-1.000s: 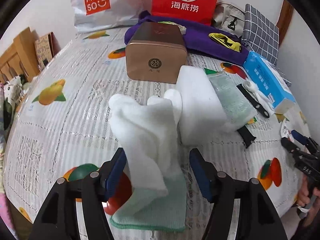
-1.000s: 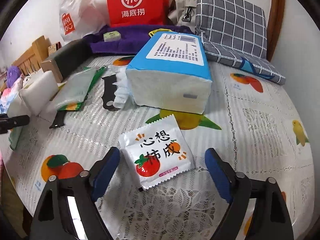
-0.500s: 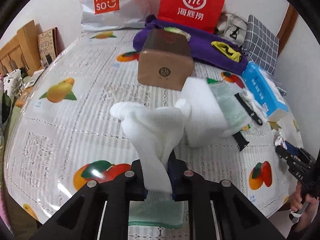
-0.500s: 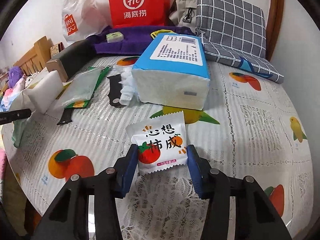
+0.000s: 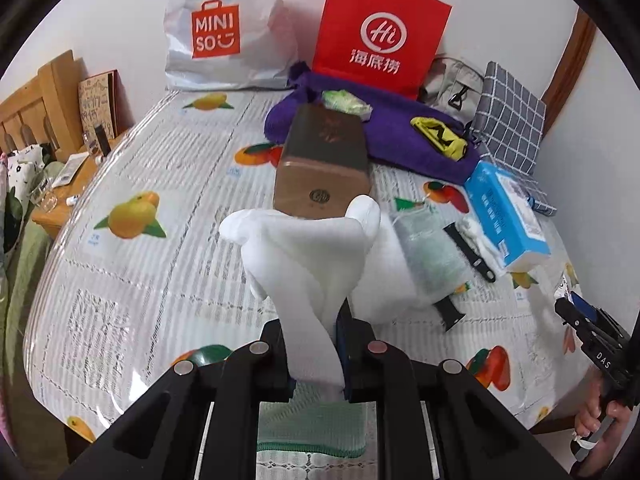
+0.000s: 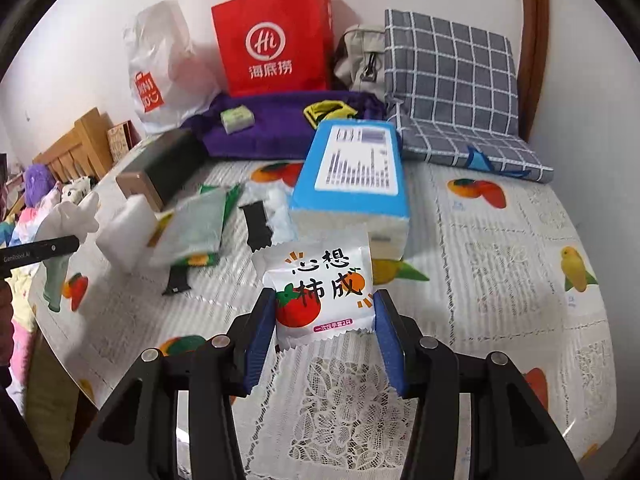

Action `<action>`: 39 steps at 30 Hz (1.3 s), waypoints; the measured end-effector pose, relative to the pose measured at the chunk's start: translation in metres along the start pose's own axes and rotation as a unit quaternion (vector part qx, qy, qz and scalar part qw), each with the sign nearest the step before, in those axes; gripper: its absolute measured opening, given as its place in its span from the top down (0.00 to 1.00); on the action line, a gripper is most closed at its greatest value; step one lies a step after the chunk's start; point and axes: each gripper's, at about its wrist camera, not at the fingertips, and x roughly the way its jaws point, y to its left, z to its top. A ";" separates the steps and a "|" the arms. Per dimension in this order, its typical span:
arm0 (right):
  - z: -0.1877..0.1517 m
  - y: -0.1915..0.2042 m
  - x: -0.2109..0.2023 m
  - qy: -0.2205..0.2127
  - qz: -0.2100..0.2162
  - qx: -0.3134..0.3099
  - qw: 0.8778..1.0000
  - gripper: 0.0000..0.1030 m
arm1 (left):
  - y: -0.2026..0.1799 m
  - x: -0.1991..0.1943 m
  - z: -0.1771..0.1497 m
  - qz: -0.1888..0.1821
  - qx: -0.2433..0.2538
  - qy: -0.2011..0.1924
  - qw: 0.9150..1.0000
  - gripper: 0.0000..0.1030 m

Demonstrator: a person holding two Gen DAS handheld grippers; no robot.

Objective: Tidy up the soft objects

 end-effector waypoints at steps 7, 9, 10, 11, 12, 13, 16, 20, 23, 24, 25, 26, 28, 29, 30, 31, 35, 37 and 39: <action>0.012 0.001 -0.014 -0.010 -0.021 0.011 1.000 0.53 | -0.004 -0.009 0.011 -0.013 0.007 -0.012 1.000 0.85; 0.016 0.003 -0.016 -0.010 -0.028 0.010 1.000 0.52 | -0.005 -0.009 0.014 -0.017 0.010 -0.013 1.000 0.85; 0.018 0.003 -0.017 -0.008 -0.024 0.013 1.000 0.52 | -0.006 -0.008 0.017 -0.019 0.012 -0.014 1.000 0.85; 0.020 0.004 -0.018 -0.007 -0.021 0.017 1.000 0.52 | -0.006 -0.008 0.018 -0.020 0.014 -0.014 1.000 0.85; 0.022 0.004 -0.019 -0.008 -0.017 0.023 1.000 0.52 | -0.006 -0.008 0.021 -0.021 0.016 -0.014 1.000 0.85; 0.024 0.004 -0.020 -0.010 -0.016 0.027 0.999 0.52 | -0.007 -0.007 0.023 -0.022 0.018 -0.013 1.000 0.85; 0.029 0.007 -0.022 -0.015 -0.018 0.034 0.999 0.52 | -0.008 -0.006 0.031 -0.026 0.028 -0.014 0.999 0.85; 0.036 0.011 -0.022 -0.015 -0.021 0.042 0.999 0.52 | -0.007 -0.004 0.045 -0.030 0.038 -0.014 0.999 0.85; 0.042 0.016 -0.024 -0.022 -0.022 0.045 0.998 0.52 | -0.006 -0.002 0.054 -0.034 0.047 -0.014 0.998 0.85; 0.043 0.017 -0.024 -0.024 -0.023 0.045 0.998 0.51 | -0.005 -0.001 0.058 -0.035 0.050 -0.014 0.998 0.85; 0.046 0.019 -0.024 -0.027 -0.023 0.044 0.998 0.51 | -0.005 0.000 0.061 -0.039 0.053 -0.013 0.998 0.85; 0.048 0.021 -0.024 -0.029 -0.025 0.044 0.998 0.51 | -0.005 0.000 0.064 -0.042 0.055 -0.013 0.997 0.85; 0.052 0.024 -0.025 -0.035 -0.024 0.049 0.998 0.51 | -0.005 0.003 0.071 -0.051 0.060 -0.011 0.997 0.85; 0.054 0.026 -0.024 -0.038 -0.021 0.053 0.998 0.51 | -0.006 0.005 0.076 -0.054 0.064 -0.009 0.996 0.85; 0.057 0.027 -0.024 -0.040 -0.019 0.056 0.997 0.51 | -0.007 0.006 0.079 -0.055 0.068 -0.009 0.996 0.85; 0.059 0.028 -0.024 -0.042 -0.017 0.057 0.997 0.51 | -0.009 0.007 0.083 -0.056 0.073 -0.009 0.996 0.85; 0.073 0.037 -0.022 -0.053 -0.028 0.053 0.997 0.51 | -0.014 0.013 0.101 -0.062 0.089 -0.011 0.994 0.85; 0.079 0.041 -0.021 -0.057 -0.031 0.052 0.997 0.51 | -0.016 0.016 0.109 -0.065 0.095 -0.014 0.993 0.85; 0.086 0.044 -0.019 -0.060 -0.033 0.054 0.996 0.51 | -0.017 0.021 0.116 -0.065 0.098 -0.013 0.993 0.85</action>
